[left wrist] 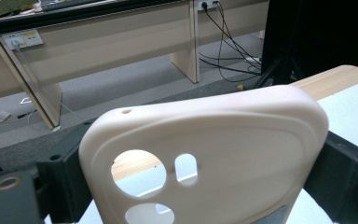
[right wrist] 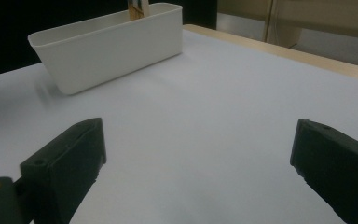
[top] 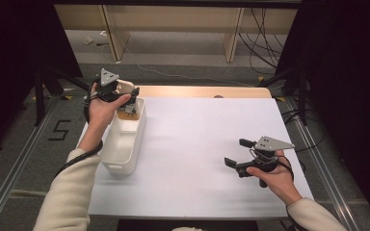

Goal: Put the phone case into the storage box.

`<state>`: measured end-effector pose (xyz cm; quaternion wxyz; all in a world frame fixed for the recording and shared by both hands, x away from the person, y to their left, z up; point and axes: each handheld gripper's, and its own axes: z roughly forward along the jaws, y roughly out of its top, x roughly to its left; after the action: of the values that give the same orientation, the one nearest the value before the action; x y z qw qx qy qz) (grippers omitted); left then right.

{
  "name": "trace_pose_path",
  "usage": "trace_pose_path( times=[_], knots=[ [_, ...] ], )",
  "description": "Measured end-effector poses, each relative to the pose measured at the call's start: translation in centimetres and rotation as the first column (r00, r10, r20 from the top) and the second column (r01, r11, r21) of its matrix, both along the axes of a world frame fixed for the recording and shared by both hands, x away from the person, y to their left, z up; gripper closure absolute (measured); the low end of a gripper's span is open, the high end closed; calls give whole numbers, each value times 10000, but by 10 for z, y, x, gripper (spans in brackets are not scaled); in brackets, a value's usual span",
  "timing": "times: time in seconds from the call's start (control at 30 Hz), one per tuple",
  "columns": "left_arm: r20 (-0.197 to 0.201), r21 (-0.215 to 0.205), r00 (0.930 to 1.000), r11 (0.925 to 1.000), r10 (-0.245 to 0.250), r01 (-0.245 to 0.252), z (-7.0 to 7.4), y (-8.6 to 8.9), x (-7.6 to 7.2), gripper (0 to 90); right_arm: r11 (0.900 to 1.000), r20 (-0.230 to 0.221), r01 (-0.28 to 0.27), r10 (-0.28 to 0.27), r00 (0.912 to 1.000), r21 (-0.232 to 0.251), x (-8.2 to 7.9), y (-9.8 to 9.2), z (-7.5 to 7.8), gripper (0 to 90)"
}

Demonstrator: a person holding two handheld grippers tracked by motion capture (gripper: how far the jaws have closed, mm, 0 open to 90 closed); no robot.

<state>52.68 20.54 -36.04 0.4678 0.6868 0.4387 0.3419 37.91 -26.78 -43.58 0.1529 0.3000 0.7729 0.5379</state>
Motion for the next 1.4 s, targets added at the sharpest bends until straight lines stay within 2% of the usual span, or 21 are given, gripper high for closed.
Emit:
trace_pose_path(
  times=[0.67,1.4],
  knots=[
    [-126,200,9999,9998,-94,97,-5,-6,8,94,10000,11,-41,41,10000,29,0,1,0,45],
    [-193,196,9998,9998,-9,12,-8,-3,15,93,10000,19,-59,59,10000,26,0,1,0,45]
  ],
)
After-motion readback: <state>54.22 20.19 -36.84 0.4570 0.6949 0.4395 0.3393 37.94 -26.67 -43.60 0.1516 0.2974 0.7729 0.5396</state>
